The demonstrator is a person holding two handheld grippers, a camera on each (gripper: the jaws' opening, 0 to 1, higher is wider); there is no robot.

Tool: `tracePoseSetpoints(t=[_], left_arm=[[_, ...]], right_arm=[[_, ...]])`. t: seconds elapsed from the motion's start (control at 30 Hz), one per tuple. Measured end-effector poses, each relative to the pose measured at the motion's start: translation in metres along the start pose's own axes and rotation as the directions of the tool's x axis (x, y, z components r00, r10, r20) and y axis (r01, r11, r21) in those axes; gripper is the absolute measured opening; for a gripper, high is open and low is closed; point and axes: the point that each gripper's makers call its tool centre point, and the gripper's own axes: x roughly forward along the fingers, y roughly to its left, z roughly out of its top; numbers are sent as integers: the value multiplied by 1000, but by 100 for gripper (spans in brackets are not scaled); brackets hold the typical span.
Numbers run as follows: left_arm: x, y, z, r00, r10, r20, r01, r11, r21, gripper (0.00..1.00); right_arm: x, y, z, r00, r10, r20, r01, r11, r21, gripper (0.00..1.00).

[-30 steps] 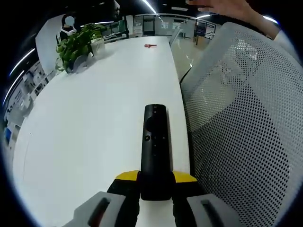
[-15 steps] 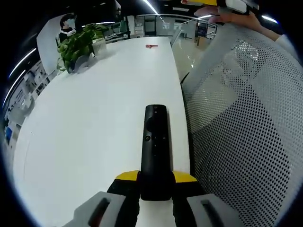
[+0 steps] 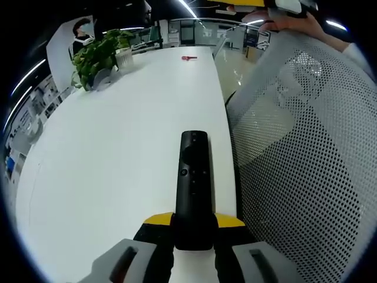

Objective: Press the specified remote control buttons in sequence, fully releasing each button before pressing the next.

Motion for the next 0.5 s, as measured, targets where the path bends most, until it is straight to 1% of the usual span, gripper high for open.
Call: tracePoseSetpoints(t=[0.07,0.13,0.2,0.37,0.43,0.5], left_arm=[[0,0,1,1000,2,-12,-2,1000,6,24],[1,0,1,1000,1,-26,-1,1000,5,24],[1,1,1,1000,-2,-31,2,1000,-6,24],[1,3,1,998,-31,-54,30,1000,-9,24],[0,4,1,997,-44,-60,43,999,-23,24],[-1,5,0,996,-51,-79,47,998,-46,24]], right_arm=[[0,-1,-2,1000,-8,-9,8,1000,-7,75],[-1,-2,0,1000,-16,4,16,1000,-16,74],[-1,-2,0,1000,-15,4,15,1000,-20,74],[0,-2,-5,999,-16,-31,15,999,-37,67],[0,-2,-5,1000,-14,-27,13,999,-37,67],[0,-3,-5,1000,-18,-23,17,999,-38,67]])
